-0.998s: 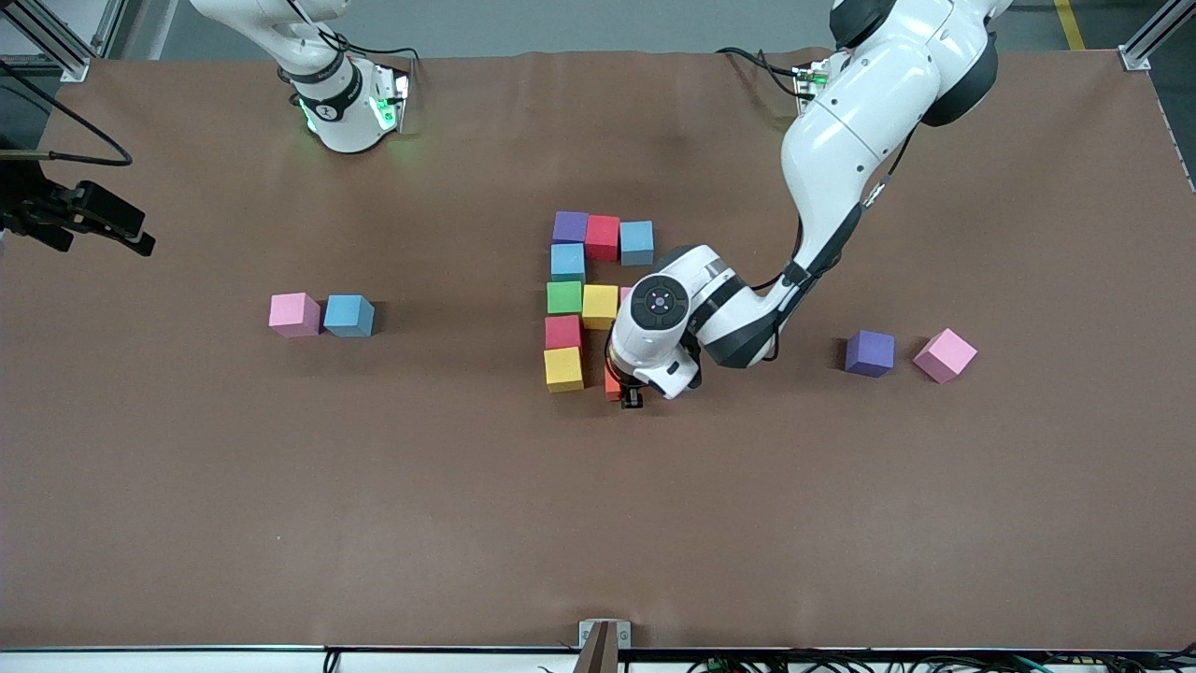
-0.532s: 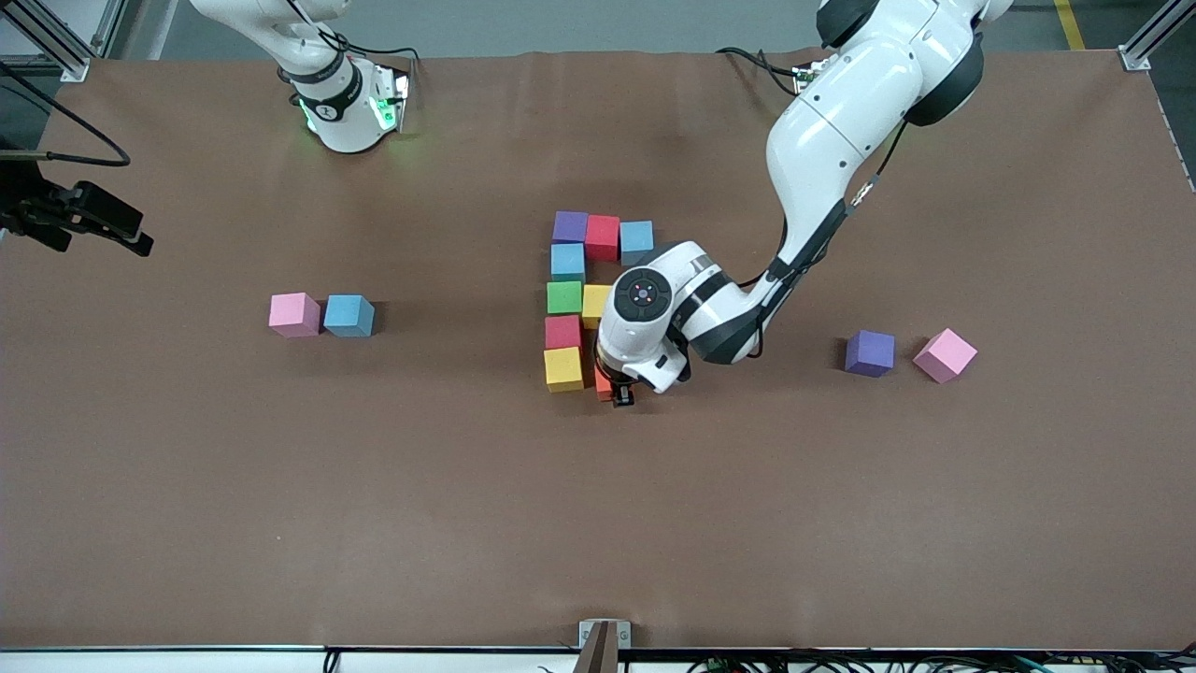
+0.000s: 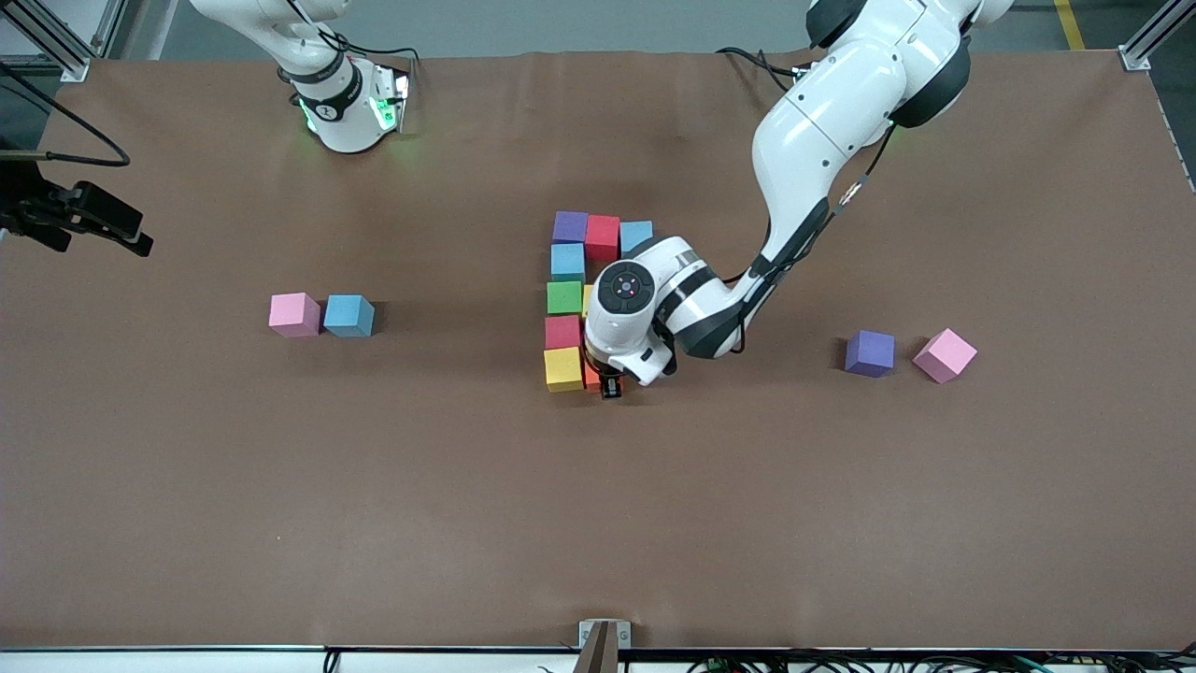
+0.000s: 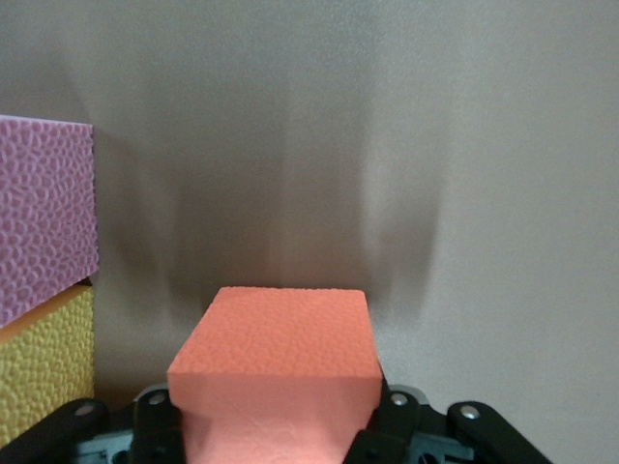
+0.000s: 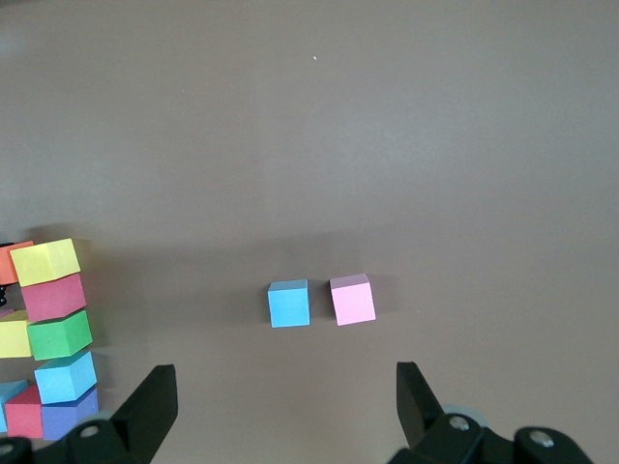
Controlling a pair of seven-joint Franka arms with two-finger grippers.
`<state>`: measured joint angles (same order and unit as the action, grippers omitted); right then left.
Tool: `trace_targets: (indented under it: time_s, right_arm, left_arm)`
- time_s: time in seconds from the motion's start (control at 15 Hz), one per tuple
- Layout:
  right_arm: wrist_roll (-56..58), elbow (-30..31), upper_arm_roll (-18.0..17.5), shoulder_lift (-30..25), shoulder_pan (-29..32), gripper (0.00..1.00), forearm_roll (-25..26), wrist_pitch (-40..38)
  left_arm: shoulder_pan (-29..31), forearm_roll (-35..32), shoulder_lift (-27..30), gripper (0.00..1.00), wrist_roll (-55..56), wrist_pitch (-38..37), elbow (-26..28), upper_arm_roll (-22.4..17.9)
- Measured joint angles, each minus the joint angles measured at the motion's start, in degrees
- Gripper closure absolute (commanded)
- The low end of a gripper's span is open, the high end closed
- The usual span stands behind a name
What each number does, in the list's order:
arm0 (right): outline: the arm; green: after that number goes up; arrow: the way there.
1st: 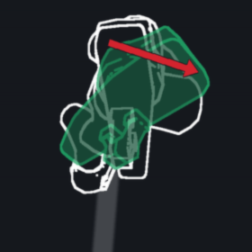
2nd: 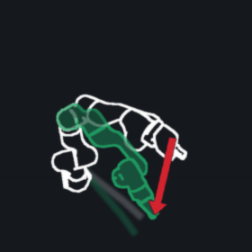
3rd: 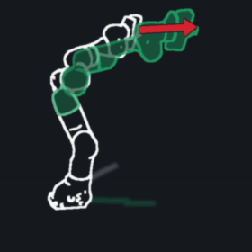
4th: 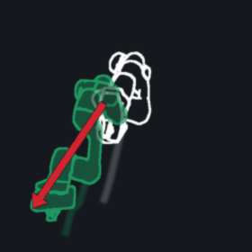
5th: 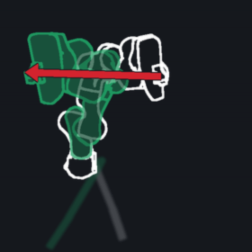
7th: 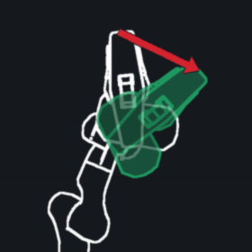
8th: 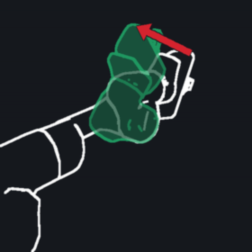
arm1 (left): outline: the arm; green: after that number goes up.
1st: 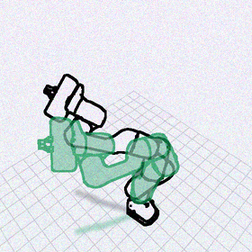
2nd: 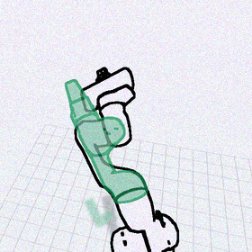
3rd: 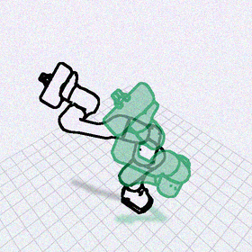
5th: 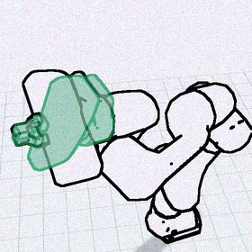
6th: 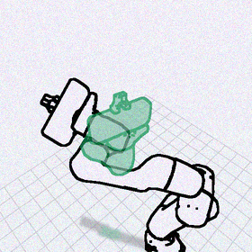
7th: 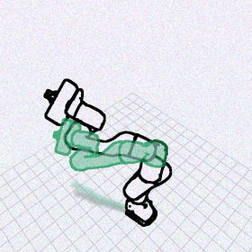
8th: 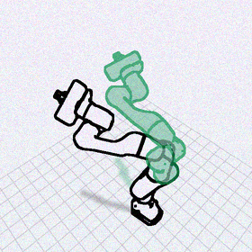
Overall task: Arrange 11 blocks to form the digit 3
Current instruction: 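Place the orange cube beside the bottom yellow cube with the left gripper, then open the left gripper and raise it away from the orange cube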
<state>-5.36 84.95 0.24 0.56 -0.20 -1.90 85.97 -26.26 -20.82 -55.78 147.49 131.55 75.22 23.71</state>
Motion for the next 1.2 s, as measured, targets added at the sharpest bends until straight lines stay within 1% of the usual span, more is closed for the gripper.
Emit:
trace_targets:
  time_s: [0.07, 0.13, 0.33, 0.4, 0.47, 0.93, 1.06, 1.2]
  right_arm:
    - [0.00, 0.00, -0.01, 0.00, 0.00, 0.00, 0.00, 0.07]
    - [0.00, 0.00, -0.03, 0.00, 0.00, 0.00, 0.00, 0.19]
    - [0.00, 0.00, -0.04, 0.00, 0.00, 0.00, 0.00, 0.32]
    - [0.00, 0.00, -0.04, 0.00, 0.00, 0.00, 0.00, 0.32]
    - [0.00, 0.00, -0.04, 0.00, 0.00, 0.00, 0.00, 0.32]
    - [0.00, 0.00, -0.04, 0.00, 0.00, 0.00, 0.00, 0.36]
    - [0.00, -0.01, -0.04, 0.00, 0.00, 0.00, 0.00, 0.37]
    - [0.00, -0.02, -0.04, 0.00, 0.00, 0.00, 0.00, 0.37]
  left_arm:
    - [-0.09, 0.00, -0.05, 0.72, 0.00, 0.00, -0.01, -0.01]
    - [-0.15, 0.00, -0.12, 0.65, 0.00, 0.00, -0.04, -0.02]
    - [-0.15, 0.00, -0.14, 0.40, 0.00, 0.00, -0.07, -0.02]
    - [-0.15, 0.00, -0.14, 0.23, 0.00, 0.00, -0.07, -0.02]
    - [-0.15, 0.00, -0.14, 0.01, 0.00, 0.00, -0.07, -0.02]
    - [-0.30, 0.00, -0.10, 0.00, -0.10, -0.08, -0.71, -0.03]
    - [-0.27, 0.00, 0.71, 0.00, -0.12, -0.73, -1.66, -0.04]
    - [-0.10, 0.00, 2.91, 0.00, -0.14, -2.15, -2.28, 0.01]
